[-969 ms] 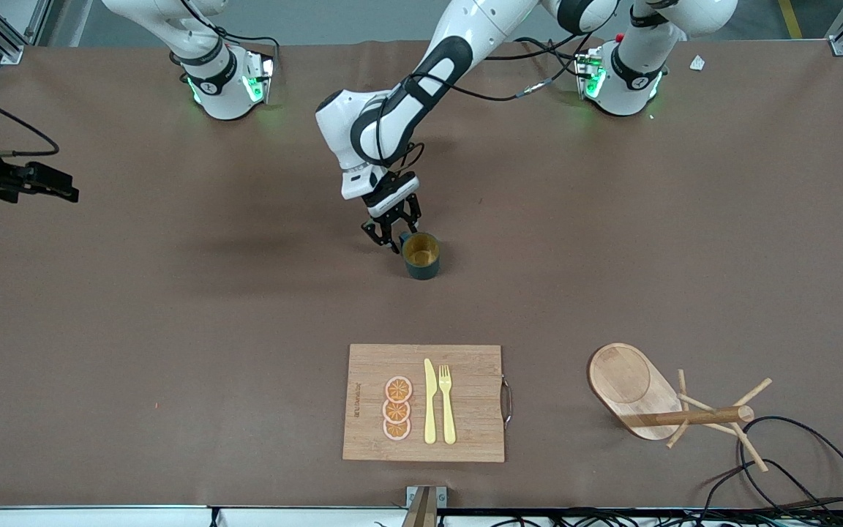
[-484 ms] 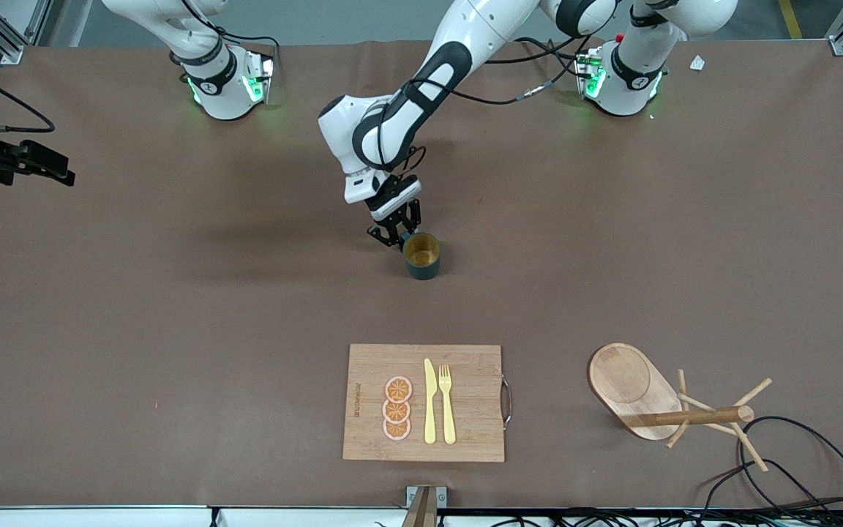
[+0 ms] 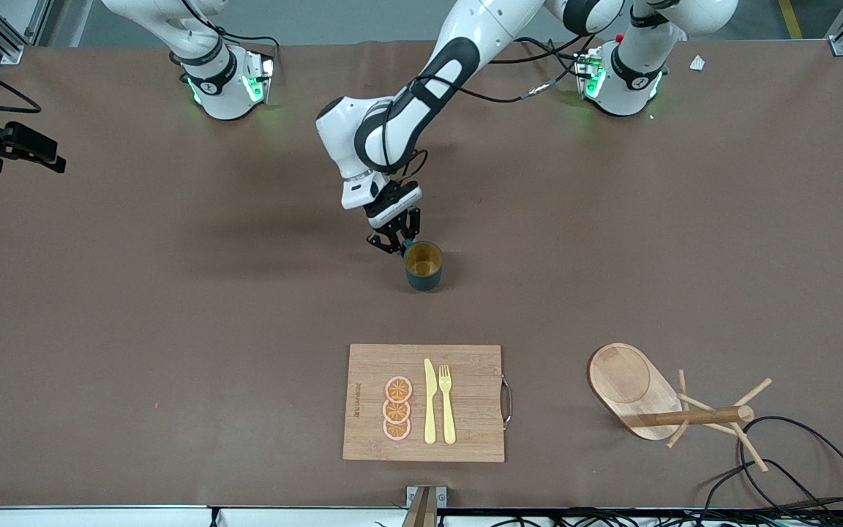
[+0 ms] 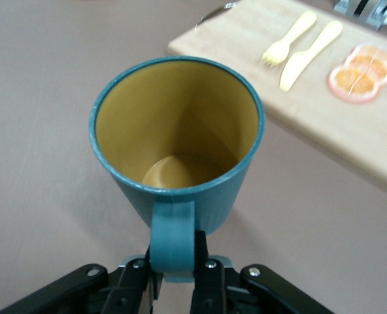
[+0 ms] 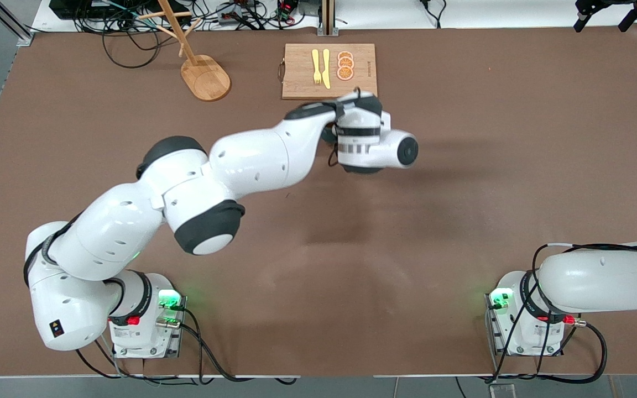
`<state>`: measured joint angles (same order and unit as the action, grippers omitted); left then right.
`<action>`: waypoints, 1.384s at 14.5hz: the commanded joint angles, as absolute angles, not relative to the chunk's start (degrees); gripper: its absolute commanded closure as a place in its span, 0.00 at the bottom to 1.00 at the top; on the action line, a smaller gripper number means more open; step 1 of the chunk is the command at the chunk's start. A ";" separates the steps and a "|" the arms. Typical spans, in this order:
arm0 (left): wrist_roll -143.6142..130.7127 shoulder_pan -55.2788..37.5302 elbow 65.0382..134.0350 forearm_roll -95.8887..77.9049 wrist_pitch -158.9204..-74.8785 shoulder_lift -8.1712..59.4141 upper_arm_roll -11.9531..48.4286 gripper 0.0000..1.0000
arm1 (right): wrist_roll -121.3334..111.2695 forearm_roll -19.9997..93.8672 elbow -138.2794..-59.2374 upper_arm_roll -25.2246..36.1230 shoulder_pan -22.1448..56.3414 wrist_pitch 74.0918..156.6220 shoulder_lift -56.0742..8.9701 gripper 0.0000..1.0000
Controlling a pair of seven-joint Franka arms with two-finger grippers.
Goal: Pass cup and hang on rack
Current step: 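Lift the mug by its handle and carry it toward the rack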
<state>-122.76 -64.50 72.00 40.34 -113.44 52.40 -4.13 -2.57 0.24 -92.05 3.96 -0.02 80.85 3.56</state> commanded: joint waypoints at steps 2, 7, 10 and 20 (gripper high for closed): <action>-115.15 -61.01 73.21 33.16 -113.12 43.70 -4.31 1.00 | -2.46 0.71 -90.54 3.96 -0.18 78.76 4.66 0.00; -108.13 -55.21 73.65 21.82 -113.03 33.24 -4.13 1.00 | -2.55 0.97 -90.79 3.87 -0.18 78.57 5.36 0.00; -103.20 -50.21 74.00 15.93 -113.11 29.10 -4.13 1.00 | -2.55 1.05 -91.58 3.96 -0.18 78.84 6.15 0.00; -86.50 -32.80 73.21 -10.34 -117.23 24.79 -3.69 1.00 | -2.55 1.32 -91.67 3.87 0.00 80.07 6.33 0.00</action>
<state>-88.49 -35.15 72.11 -5.55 -114.88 26.08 -4.30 -2.60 0.39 -89.72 3.96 -0.02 79.39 4.35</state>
